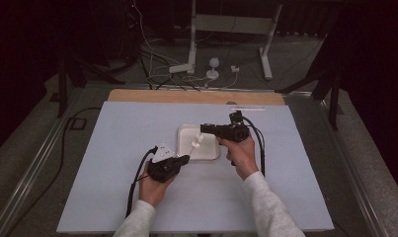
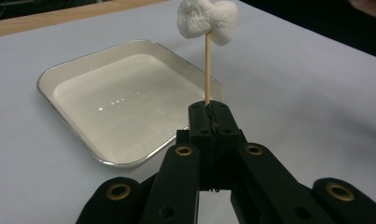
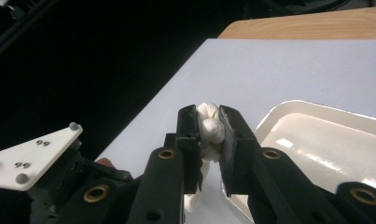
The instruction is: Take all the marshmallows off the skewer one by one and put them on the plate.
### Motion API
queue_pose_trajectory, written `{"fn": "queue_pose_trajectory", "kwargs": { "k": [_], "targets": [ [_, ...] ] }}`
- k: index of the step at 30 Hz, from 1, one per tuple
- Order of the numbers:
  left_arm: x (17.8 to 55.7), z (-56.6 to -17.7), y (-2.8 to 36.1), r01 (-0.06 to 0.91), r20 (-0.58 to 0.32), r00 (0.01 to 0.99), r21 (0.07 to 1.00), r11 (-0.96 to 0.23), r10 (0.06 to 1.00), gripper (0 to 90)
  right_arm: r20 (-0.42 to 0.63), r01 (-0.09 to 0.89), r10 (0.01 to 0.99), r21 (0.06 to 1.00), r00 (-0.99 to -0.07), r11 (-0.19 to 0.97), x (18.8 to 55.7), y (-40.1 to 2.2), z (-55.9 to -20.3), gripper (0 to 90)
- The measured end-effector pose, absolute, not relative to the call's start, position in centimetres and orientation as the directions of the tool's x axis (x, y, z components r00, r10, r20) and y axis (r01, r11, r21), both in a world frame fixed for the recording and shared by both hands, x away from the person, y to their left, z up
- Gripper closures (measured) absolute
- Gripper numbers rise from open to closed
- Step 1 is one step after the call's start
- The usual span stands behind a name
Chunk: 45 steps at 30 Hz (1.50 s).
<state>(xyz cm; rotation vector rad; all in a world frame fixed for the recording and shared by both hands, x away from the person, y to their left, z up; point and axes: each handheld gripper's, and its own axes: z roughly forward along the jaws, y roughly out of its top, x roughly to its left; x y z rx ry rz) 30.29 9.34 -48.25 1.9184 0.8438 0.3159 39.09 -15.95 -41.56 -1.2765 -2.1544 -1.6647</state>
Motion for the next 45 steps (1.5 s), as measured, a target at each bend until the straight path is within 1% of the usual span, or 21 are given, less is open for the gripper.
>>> {"fn": "queue_pose_trajectory", "kwargs": {
  "k": [11,15,18,20,21,23,25,29,32,39,42,45],
  "targets": [
    [30.3,-48.3,9.8,0.418,-0.104,0.716,0.856,-0.305,0.690,90.0,0.569,0.674,0.535,0.739,-0.625,0.001,39.0,-15.8,-41.4,82.0],
    [30.3,-48.3,9.9,0.418,-0.073,0.705,0.846,-0.330,0.705,90.0,0.574,0.671,0.535,0.741,-0.620,-0.017,39.1,-15.8,-41.4,82.0],
    [30.3,-49.2,10.0,0.444,-0.041,0.691,0.812,-0.378,0.722,90.0,0.601,0.637,0.532,0.758,-0.597,-0.140,39.1,-17.5,-40.4,83.0],
    [30.5,-49.8,10.5,0.468,-0.101,0.688,0.818,-0.334,0.718,90.0,0.590,0.623,0.540,0.768,-0.601,-0.146,39.1,-18.1,-39.7,82.9],
    [30.6,-49.7,10.5,0.470,-0.107,0.681,0.822,-0.320,0.725,90.0,0.576,0.618,0.542,0.776,-0.612,-0.128,39.1,-18.5,-39.1,82.8],
    [30.7,-49.4,10.6,0.472,-0.124,0.676,0.830,-0.298,0.726,90.0,0.529,0.601,0.578,0.795,-0.622,-0.080,39.0,-18.9,-38.4,82.6],
    [30.6,-49.3,10.5,0.467,-0.118,0.680,0.831,-0.303,0.724,90.0,0.509,0.598,0.588,0.800,-0.628,-0.053,39.0,-18.9,-38.4,82.3],
    [30.5,-49.2,10.4,0.468,-0.133,0.686,0.834,-0.293,0.715,90.0,0.499,0.618,0.606,0.786,-0.619,-0.016,39.3,-18.3,-39.9,81.8],
    [30.5,-49.1,10.6,0.476,-0.163,0.684,0.838,-0.266,0.711,90.0,0.484,0.620,0.621,0.784,-0.617,0.006,39.5,-18.0,-40.5,81.6],
    [30.5,-48.6,10.9,0.475,-0.204,0.689,0.852,-0.221,0.695,90.0,0.424,0.630,0.678,0.773,-0.601,0.075,39.9,-16.8,-42.6,80.6],
    [30.5,-48.4,11.0,0.474,-0.215,0.690,0.856,-0.206,0.691,90.0,0.370,0.640,0.715,0.755,-0.593,0.141,40.2,-15.7,-44.2,80.2],
    [30.5,-48.3,11.1,0.473,-0.216,0.689,0.857,-0.203,0.691,90.0,0.346,0.646,0.731,0.745,-0.588,0.168,40.4,-15.3,-45.0,80.0]
  ]
}}
